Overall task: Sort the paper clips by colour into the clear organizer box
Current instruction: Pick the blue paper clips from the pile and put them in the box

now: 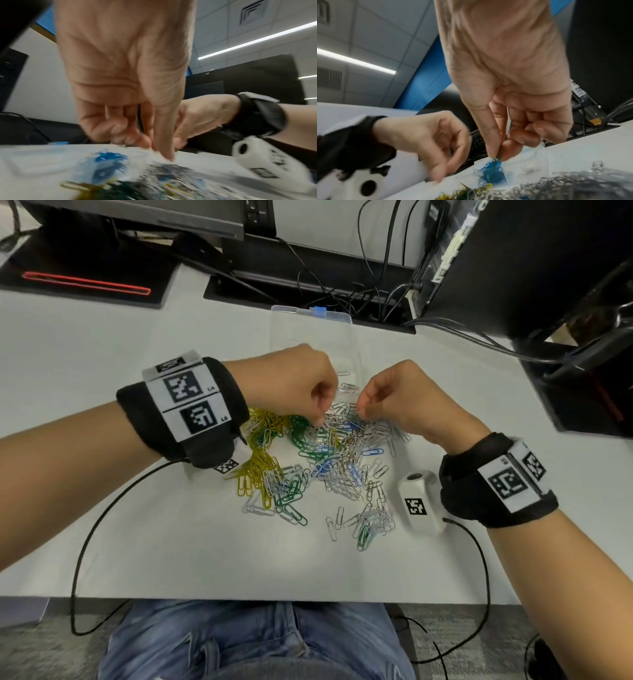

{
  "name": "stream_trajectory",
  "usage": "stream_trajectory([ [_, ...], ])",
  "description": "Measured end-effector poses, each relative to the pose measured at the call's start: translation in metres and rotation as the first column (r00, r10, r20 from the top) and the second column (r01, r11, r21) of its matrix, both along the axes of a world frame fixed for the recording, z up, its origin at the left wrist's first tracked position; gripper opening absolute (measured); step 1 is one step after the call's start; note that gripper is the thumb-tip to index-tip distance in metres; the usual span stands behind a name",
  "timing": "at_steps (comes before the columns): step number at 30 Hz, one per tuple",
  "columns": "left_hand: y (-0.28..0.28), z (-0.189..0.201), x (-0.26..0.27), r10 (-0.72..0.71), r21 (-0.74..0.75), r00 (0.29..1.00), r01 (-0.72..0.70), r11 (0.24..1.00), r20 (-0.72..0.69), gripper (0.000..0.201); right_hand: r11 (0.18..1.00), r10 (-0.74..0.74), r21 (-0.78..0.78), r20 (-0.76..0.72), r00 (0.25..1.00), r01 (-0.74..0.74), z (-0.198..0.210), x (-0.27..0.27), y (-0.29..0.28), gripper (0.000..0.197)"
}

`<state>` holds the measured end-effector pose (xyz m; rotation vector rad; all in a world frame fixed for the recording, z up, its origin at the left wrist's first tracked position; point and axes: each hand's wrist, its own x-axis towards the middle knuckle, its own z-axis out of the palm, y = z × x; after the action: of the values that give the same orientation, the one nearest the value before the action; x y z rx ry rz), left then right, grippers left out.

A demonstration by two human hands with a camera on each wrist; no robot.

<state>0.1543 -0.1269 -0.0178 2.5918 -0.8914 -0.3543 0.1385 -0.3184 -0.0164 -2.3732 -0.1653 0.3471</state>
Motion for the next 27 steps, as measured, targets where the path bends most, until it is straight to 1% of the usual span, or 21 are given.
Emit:
stream_trajectory([
  [2,-0.003,-0.005,-0.013,-0.112,0.102,0.989,0.121,0.987,-0.095,0.013,0.999,-0.003,-0.047,0.012,1.000,0.003,-0.001,0.000,-0.002,0.007],
  [4,-0.006,-0.011,-0.022,-0.159,0.182,0.981,0.178,0.967,-0.112,0.015,0.998,-0.008,-0.068,0.018,1.000,0.009,-0.001,0.001,-0.005,0.009],
  [6,-0.008,-0.016,-0.027,-0.160,0.242,0.983,0.177,0.954,-0.089,0.014,0.996,0.024,-0.086,0.013,1.000,-0.023,-0.001,0.000,-0.005,0.011],
  [8,-0.007,-0.018,-0.028,-0.140,0.269,0.988,0.152,0.951,-0.063,0.012,0.993,0.059,-0.104,0.021,0.998,-0.056,-0.003,-0.002,-0.004,0.014],
  [10,-0.005,-0.017,-0.028,-0.118,0.294,0.993,0.120,0.948,-0.024,0.009,0.983,0.085,-0.166,0.044,0.995,-0.076,-0.004,-0.004,-0.004,0.015],
  [12,-0.001,-0.016,-0.026,-0.098,0.323,0.995,0.094,0.942,-0.002,0.011,0.961,0.114,-0.258,0.041,0.993,-0.099,-0.002,-0.008,-0.006,0.015],
  [15,0.004,-0.013,-0.024,-0.085,0.347,0.996,0.085,0.934,-0.013,0.013,0.904,0.194,-0.378,-0.060,0.979,-0.202,-0.001,-0.016,-0.007,0.017],
  [17,0.006,-0.013,-0.023,-0.081,0.374,0.997,0.072,0.924,0.008,0.013,0.857,0.219,-0.451,-0.122,0.968,-0.250,-0.005,-0.021,-0.007,0.014],
  [18,0.006,-0.013,-0.023,-0.075,0.372,0.997,0.060,0.926,0.027,0.013,0.842,0.224,-0.472,-0.134,0.965,-0.261,-0.007,-0.022,-0.007,0.014],
  [20,0.005,-0.014,-0.022,-0.063,0.313,0.996,0.041,0.949,0.061,0.014,0.828,0.238,-0.492,-0.125,0.963,-0.268,-0.009,-0.023,-0.007,0.012],
  [23,-0.002,-0.016,-0.023,-0.091,0.235,0.994,0.073,0.969,0.068,0.015,0.813,0.258,-0.514,-0.105,0.960,-0.275,-0.011,-0.022,-0.005,0.011],
  [27,-0.014,-0.019,-0.026,-0.160,0.262,0.986,0.143,0.954,0.043,0.012,0.788,0.274,-0.548,-0.095,0.957,-0.280,-0.016,-0.022,-0.003,0.013],
])
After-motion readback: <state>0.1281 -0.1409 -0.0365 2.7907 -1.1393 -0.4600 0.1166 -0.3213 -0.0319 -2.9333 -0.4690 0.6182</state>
